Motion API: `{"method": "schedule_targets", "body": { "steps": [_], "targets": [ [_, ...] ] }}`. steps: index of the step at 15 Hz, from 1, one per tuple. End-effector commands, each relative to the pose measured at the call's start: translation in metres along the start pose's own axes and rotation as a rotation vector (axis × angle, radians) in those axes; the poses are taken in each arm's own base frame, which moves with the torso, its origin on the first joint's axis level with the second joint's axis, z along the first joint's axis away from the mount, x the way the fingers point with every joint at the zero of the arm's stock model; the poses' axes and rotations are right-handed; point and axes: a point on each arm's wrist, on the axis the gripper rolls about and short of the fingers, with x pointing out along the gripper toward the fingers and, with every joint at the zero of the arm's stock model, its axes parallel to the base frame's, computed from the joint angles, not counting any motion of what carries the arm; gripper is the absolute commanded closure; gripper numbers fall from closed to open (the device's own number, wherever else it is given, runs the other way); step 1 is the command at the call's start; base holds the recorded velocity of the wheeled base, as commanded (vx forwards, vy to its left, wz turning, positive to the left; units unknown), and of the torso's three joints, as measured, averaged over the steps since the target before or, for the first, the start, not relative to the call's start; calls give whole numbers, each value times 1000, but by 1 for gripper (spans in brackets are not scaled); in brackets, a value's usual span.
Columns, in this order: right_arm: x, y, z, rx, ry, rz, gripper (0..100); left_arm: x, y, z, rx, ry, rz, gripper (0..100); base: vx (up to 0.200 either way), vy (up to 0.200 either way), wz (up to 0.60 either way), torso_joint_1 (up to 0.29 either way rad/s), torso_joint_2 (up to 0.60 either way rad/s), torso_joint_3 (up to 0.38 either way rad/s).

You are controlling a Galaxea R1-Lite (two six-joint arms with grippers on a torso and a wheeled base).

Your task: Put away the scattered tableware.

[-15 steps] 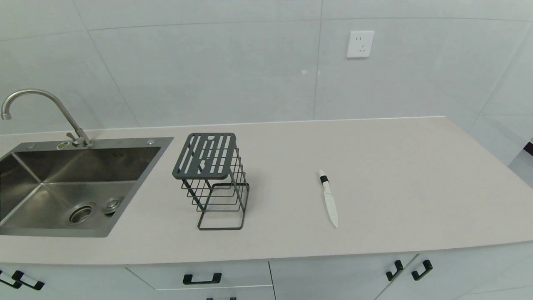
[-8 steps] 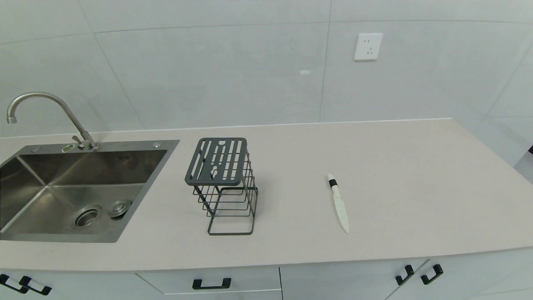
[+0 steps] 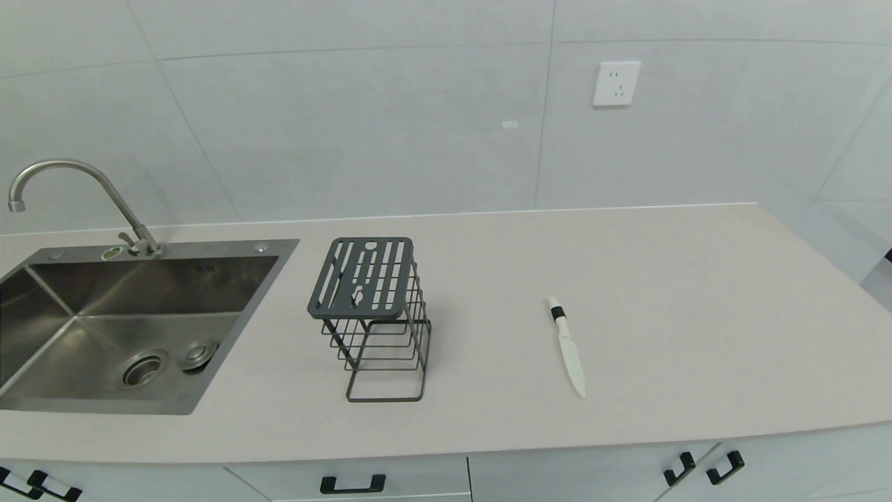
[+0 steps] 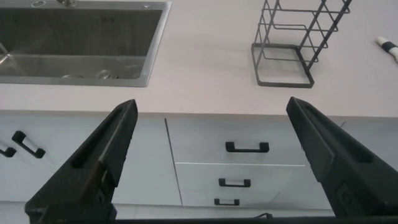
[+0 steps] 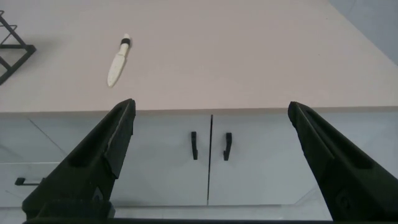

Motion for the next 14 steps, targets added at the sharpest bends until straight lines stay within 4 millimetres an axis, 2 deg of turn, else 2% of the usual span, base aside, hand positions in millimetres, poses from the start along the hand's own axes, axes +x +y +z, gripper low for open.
{"method": "schedule_targets", "body": {
  "steps": [1,14],
  "targets": [
    [0,0,0,0,1,0,0,0,0,0,-1,2,1,0,0,0,0,0,0,0],
    [0,0,0,0,1,0,0,0,0,0,0,3,0,0,0,0,0,0,0,0]
  ]
}}
